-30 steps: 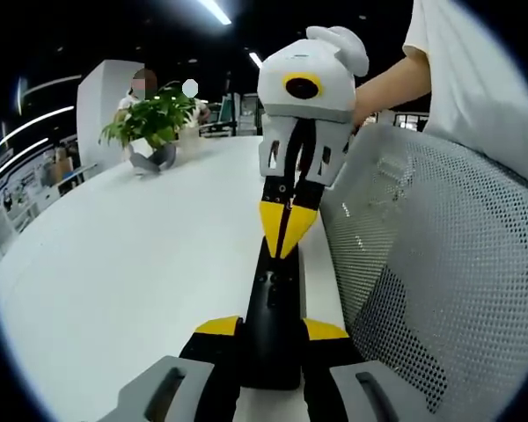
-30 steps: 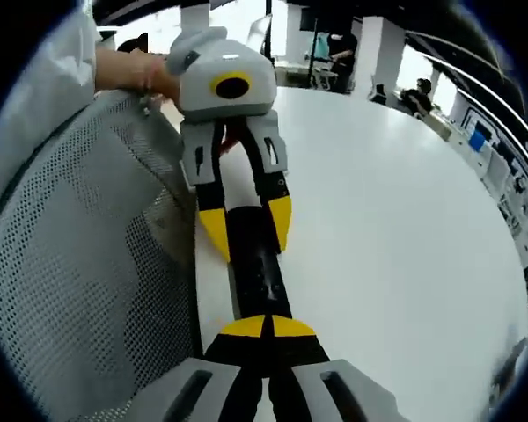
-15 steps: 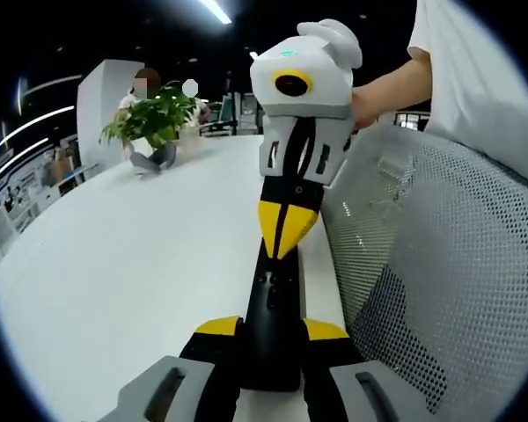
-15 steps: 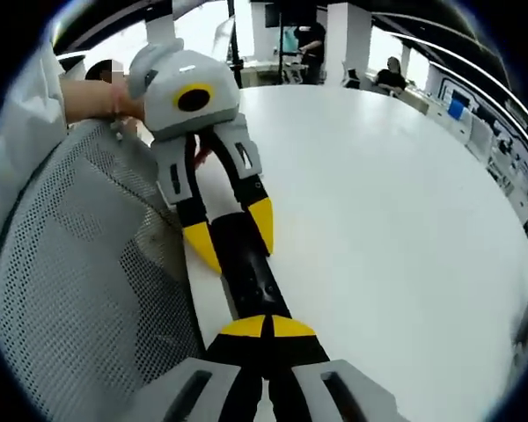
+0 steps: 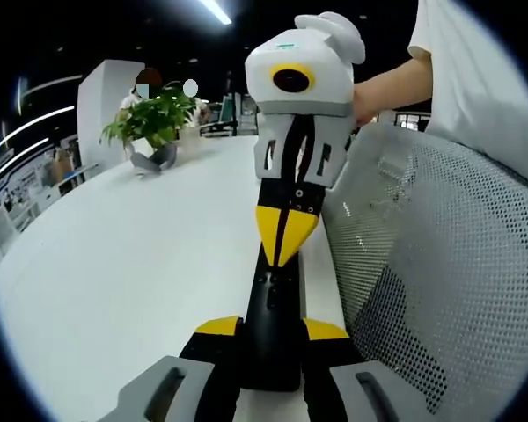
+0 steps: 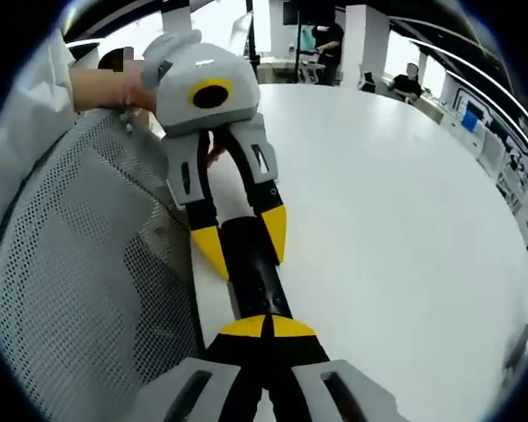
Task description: Press the specified remote control buttons in sequence, fully releasing each button before pressing the next.
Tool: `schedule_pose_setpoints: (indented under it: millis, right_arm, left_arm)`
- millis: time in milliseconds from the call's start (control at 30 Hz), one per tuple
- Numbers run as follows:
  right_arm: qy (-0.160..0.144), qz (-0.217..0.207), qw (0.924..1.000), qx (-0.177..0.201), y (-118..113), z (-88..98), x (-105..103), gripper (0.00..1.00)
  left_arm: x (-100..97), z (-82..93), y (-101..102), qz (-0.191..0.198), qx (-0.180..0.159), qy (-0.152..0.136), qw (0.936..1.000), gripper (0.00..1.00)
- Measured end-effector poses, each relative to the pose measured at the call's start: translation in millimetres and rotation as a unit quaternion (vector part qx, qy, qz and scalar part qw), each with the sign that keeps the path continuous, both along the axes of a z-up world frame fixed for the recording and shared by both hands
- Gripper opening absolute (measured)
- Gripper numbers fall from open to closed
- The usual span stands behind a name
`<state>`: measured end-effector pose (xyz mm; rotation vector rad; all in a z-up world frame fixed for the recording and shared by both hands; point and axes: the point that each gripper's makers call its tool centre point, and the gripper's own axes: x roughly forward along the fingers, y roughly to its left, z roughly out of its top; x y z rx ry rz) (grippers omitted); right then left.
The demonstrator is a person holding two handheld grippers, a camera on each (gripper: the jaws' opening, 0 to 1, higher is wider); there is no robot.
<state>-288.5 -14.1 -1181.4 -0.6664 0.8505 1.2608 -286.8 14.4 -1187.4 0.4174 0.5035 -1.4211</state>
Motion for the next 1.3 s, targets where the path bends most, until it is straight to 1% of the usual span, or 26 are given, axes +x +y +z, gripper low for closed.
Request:
schedule_pose_setpoints:
  millis: [67,133,200,233,333,367,433,467,500,533,567,600,667,767,833,867,967,1100,1233,1300]
  right_arm:
    - [0.003,0.004,1.0,-0.006,1,-0.4,1,0.0]
    - [0.01,-0.004,0.9999,-0.013,1,-0.7,1,0.0]
    - [0.01,-0.006,0.9998,-0.017,1,-1.1,2,0.0]
    - [0.009,-0.016,0.9997,-0.017,0,-1.2,2,0.0]
    - [-0.004,-0.057,0.9984,0.006,0,-0.5,3,0.0]
    - [-0.015,-0.065,0.9977,0.014,-1,-0.1,3,0.0]
    - [-0.035,-0.051,0.998,0.015,-1,0.2,1,0.0]
    - [-0.037,-0.048,0.9981,0.012,-1,0.7,-1,0.0]
    - [-0.036,-0.032,0.9988,0.005,0,1.3,-5,0.0]
    - [-0.03,-0.026,0.9992,0.007,1,1.9,-8,0.0]
    - [-0.007,-0.028,0.9994,0.018,6,1.6,-15,0.0]
    - [0.0,-0.025,0.9993,0.026,10,1.7,-18,0.0]
    - [-0.025,-0.012,0.9996,0.009,10,0.8,-15,0.0]
    - [-0.019,-0.004,0.9998,-0.005,12,-0.9,-16,0.0]
    - [-0.012,0.006,0.9998,-0.012,13,-1.4,-18,0.0]
    - [-0.01,0.008,0.9998,-0.016,15,-2.5,-18,0.0]
    - [-0.025,0.011,0.9987,-0.043,14,-3.8,-19,0.0]
    - [-0.038,0.005,0.9981,-0.048,14,-5.1,-19,0.0]
    - [-0.041,0.004,0.9977,-0.054,13,-5.5,-19,0.0]
    - [-0.039,-0.003,0.9983,-0.045,12,-4.9,-18,0.0]
  left_arm:
    - [0.0,0.0,0,0.0,0.0,0.0,1.0,0.25]
    - [0.0,-0.2,0,-0.001,0.0,0.0,1.0,0.25]
    - [0.0,-0.3,0,-0.001,0.0,0.001,1.0,0.25]
    - [0.0,-0.4,0,0.0,0.001,0.001,1.0,0.25]
    - [-0.2,-0.7,0,-0.001,0.001,0.002,1.0,0.25]
    - [-0.3,-0.6,0,-0.001,0.001,0.002,1.0,0.25]
    - [-0.4,-0.6,0,0.0,0.002,0.001,1.0,0.25]
    - [-0.4,-0.5,0,0.0,0.002,0.001,1.0,0.25]
    - [-0.8,-0.6,0,-0.001,0.001,0.003,1.0,0.25]
    - [-0.6,-0.5,0,-0.001,0.0,0.003,1.0,0.25]
    - [-0.2,-0.3,1,0.0,-0.003,0.007,1.0,0.25]
    - [0.2,-0.3,1,0.002,-0.006,0.011,0.9999,0.25]
    - [-0.3,-0.1,0,0.002,-0.007,0.011,0.9999,0.25]
    - [-1.3,-0.2,0,-0.002,-0.001,0.004,1.0,0.25]
    - [-1.2,-0.3,0,-0.002,-0.001,0.005,1.0,0.25]
    - [-1.3,-0.3,0,-0.003,-0.002,0.005,1.0,0.25]
    - [-1.3,-0.4,0,-0.004,-0.001,0.005,1.0,0.25]
    - [-1.5,-0.4,-1,-0.005,0.001,0.004,1.0,0.25]
    - [-1.8,-0.7,-2,-0.007,0.002,0.003,1.0,0.25]
    - [-1.6,-0.8,-2,-0.007,0.002,0.002,1.0,0.25]
